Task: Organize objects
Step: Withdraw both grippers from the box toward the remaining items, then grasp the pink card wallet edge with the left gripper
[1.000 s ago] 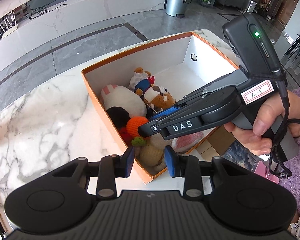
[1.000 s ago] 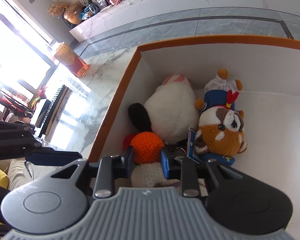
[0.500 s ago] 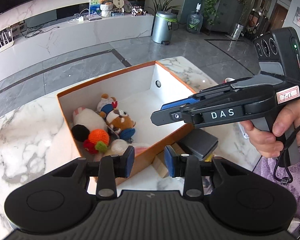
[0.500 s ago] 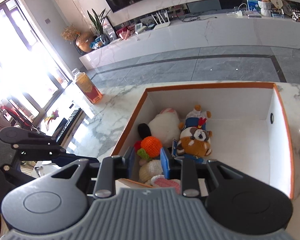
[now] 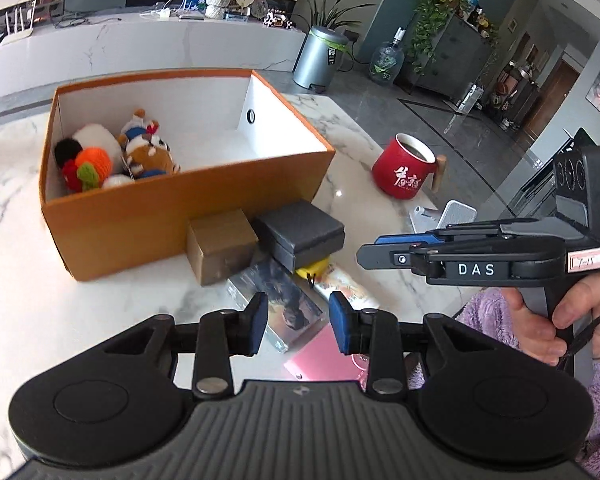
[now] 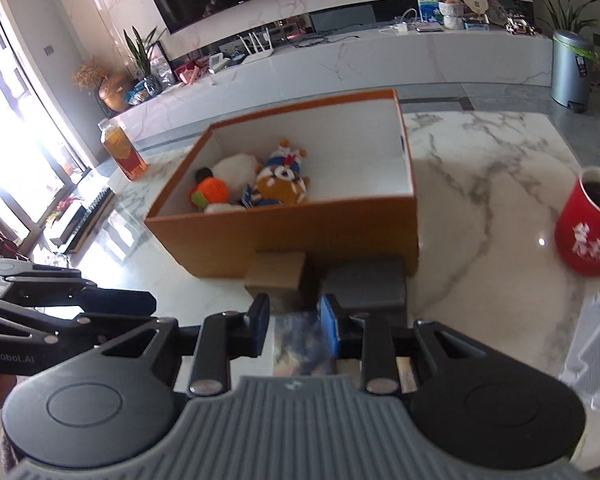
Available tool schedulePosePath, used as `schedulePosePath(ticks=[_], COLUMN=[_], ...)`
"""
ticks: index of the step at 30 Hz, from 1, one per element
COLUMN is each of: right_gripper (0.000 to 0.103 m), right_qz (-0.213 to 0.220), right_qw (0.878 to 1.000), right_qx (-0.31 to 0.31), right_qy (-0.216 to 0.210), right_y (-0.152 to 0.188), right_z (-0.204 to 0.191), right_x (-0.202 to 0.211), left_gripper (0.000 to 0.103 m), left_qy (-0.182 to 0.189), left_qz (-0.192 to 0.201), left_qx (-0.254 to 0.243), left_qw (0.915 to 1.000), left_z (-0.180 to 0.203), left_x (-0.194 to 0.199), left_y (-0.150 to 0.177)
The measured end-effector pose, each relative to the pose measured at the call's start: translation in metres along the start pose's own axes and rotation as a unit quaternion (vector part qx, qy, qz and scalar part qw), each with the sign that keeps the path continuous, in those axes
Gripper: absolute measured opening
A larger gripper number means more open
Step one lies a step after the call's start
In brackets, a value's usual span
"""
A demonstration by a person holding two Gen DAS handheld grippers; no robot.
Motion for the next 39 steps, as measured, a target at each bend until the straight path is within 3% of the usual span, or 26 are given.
schedulePosePath(ticks=[6,15,29,39], right_gripper=[0.03,0.02,0.018,0.003], right_qz=[-0.039,-0.068,-0.076,-0.09], right_qw=[0.998,0.994,0.995,0.995], right_qx=[-0.028,-0.016,-0.018,-0.015], right_qy=[0.043,0.079,0.069,0.047], right_y=[0.071,0.115,0.126,0.131], right_z=[0.028,0.037,0.047,0.046], right_x=[0.002,-0.002,-0.01,-0.017], left_gripper=[0.04,0.049,0.051,0.057], left_qy=[0.008,-0.012,-0.016,-0.012], left_qz=[-0.027,-0.076,-0.113,-0.112], left_qx=[0.091,0.169,0.198,0.221], left_qw=[0.9955,0.9826,0.9734,0.9689], left_z=[0.011,0.019,0.037,0.036], left_x=[-0.034,-0.059,-0.087,-0.092], left_y=[0.043,0.078,0.095,0.094])
Point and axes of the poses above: each gripper's, at about its wrist camera, not at the fingertips, and x roughly against the way its jaws point, z to its right, y to its underside, the point moved 5 cm from there along -x, roughly the way its jaws point, and after that the axes turned 8 degrees about -y, right-handed, at the moved point
